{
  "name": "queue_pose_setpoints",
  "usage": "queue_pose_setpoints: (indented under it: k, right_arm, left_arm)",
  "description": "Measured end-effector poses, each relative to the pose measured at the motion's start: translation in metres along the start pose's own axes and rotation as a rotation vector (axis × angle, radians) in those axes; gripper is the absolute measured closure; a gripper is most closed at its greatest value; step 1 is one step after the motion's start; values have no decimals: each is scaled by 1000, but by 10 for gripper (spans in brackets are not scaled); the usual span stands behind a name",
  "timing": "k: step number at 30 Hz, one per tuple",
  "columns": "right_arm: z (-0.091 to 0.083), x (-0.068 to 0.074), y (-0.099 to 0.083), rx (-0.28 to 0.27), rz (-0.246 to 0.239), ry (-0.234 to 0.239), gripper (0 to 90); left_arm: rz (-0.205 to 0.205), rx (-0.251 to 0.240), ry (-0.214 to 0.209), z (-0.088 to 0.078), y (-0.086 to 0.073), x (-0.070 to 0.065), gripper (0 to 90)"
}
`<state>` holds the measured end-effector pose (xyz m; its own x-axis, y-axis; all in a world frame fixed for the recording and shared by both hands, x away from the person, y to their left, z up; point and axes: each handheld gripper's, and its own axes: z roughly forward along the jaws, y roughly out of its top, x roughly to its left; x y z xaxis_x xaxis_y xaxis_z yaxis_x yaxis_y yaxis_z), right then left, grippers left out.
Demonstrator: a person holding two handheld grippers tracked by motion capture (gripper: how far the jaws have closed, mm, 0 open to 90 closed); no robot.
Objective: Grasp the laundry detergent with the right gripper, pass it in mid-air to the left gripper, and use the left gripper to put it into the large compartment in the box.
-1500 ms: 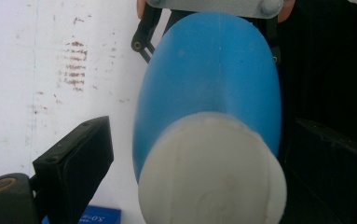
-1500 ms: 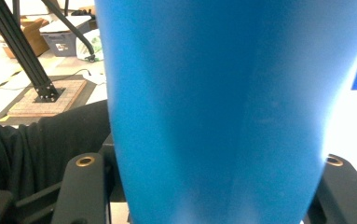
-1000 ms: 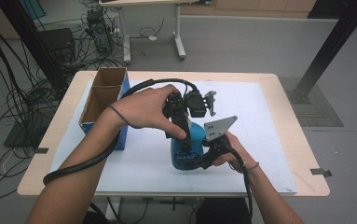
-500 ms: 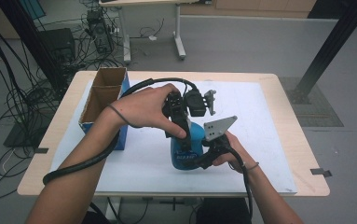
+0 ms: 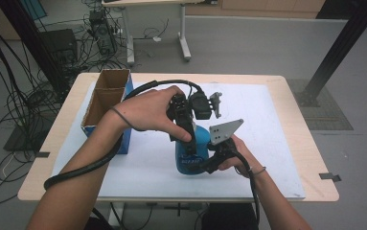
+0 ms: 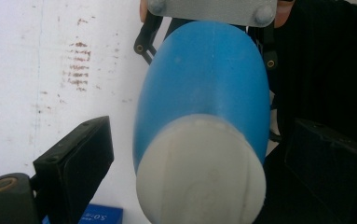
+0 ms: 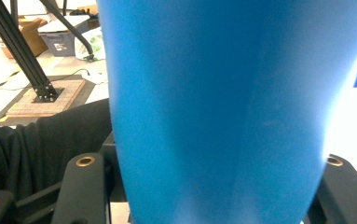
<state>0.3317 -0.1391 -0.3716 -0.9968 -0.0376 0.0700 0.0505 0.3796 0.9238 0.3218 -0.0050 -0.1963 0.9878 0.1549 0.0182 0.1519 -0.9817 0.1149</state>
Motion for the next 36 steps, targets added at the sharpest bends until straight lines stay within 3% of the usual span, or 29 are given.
queue_pose_setpoints:
  k: [36]
  right_arm:
    - [3,0,1,9,0,-3,402]
  left_arm:
    - [7,4,8,-1,0,-3,81]
